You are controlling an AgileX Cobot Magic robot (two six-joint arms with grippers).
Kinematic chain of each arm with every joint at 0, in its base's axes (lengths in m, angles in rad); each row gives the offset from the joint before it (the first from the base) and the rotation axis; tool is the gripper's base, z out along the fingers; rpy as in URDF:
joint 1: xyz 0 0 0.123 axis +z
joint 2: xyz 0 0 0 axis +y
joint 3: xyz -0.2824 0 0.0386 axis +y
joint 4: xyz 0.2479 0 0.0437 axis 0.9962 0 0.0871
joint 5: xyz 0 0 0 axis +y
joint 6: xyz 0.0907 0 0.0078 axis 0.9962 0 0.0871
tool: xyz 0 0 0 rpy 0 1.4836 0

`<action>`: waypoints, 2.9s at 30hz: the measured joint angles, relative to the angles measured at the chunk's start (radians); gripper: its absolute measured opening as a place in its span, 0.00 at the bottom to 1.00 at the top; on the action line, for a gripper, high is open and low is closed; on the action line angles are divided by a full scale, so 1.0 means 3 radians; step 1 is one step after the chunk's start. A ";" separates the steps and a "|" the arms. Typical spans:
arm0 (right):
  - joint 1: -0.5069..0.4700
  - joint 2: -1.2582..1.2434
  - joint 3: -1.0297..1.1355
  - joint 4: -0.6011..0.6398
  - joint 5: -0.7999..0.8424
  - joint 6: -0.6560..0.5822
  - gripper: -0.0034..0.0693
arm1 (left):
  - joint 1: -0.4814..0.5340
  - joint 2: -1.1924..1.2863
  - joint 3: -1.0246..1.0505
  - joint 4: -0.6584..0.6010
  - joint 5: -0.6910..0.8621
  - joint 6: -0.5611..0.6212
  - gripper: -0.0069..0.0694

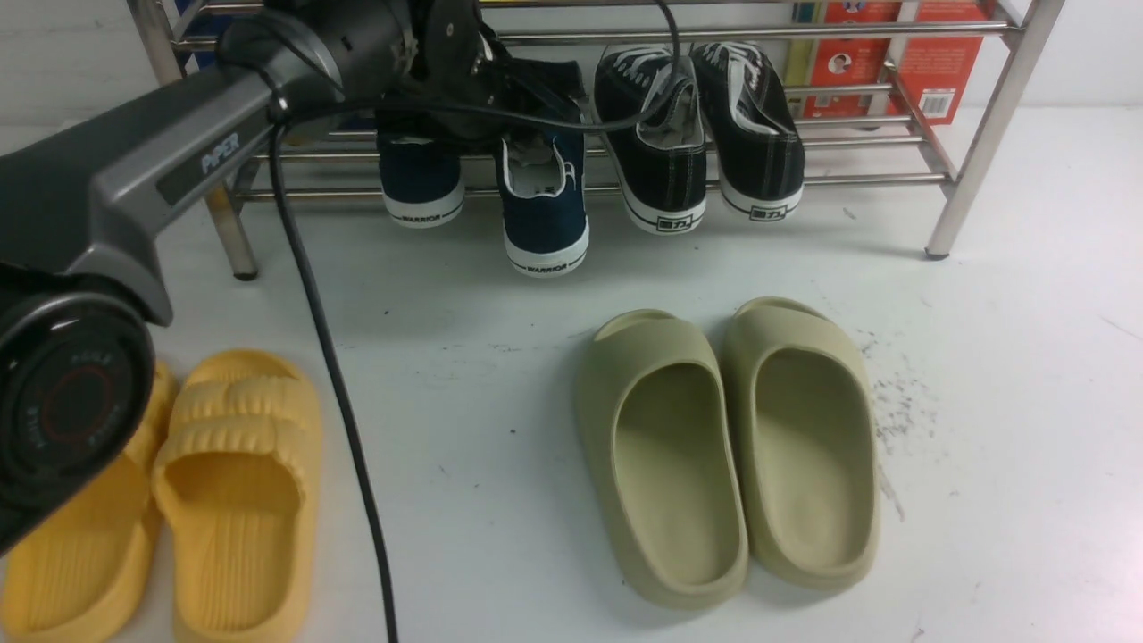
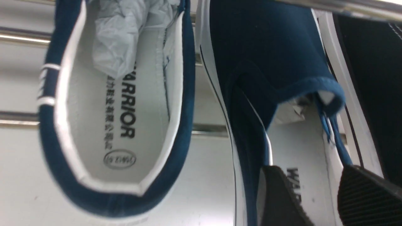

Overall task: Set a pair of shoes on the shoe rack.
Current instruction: Use the left arm to put a shoe into the shoe rack

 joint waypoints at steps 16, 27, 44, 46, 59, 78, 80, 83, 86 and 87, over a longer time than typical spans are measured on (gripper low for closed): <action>0.0000 0.0000 0.0000 0.0000 0.0000 0.0000 0.39 | -0.0091 -0.0726 0.0608 -0.0245 0.0927 0.0249 0.15; 0.0000 0.0000 0.0000 0.0000 0.0000 0.0000 0.39 | -0.0687 -0.1146 0.2017 -0.0309 -0.0029 0.0044 0.07; 0.0000 0.0000 0.0000 0.0000 0.0000 0.0000 0.39 | -0.0417 -0.0317 0.1334 -0.0053 -0.0816 0.0022 0.07; 0.0000 0.0000 0.0000 0.0000 0.0000 0.0000 0.39 | -0.0387 -0.0266 0.1275 -0.0053 -0.0806 0.0013 0.07; 0.0000 0.0000 0.0000 0.0000 0.0000 0.0000 0.39 | -0.0254 -0.0253 0.1197 0.0021 -0.1213 0.0009 0.07; 0.0000 0.0000 0.0000 0.0000 0.0000 0.0000 0.39 | -0.0237 -0.0140 0.1190 0.0148 -0.1479 0.0001 0.07; 0.0000 0.0000 0.0000 0.0000 0.0000 0.0000 0.39 | -0.0240 -0.0153 0.1190 0.0148 -0.1447 0.0001 0.07; 0.0000 0.0000 0.0000 0.0000 0.0000 0.0000 0.39 | -0.0274 -0.0252 0.1190 0.0144 -0.1267 0.0001 0.07; 0.0000 0.0000 0.0000 0.0000 0.0000 0.0000 0.39 | -0.0368 -0.0480 0.1190 0.0147 -0.0992 0.0005 0.07; 0.0000 0.0000 0.0000 0.0000 0.0000 0.0000 0.39 | -0.0411 -0.0572 0.1190 0.0147 -0.0898 0.0004 0.07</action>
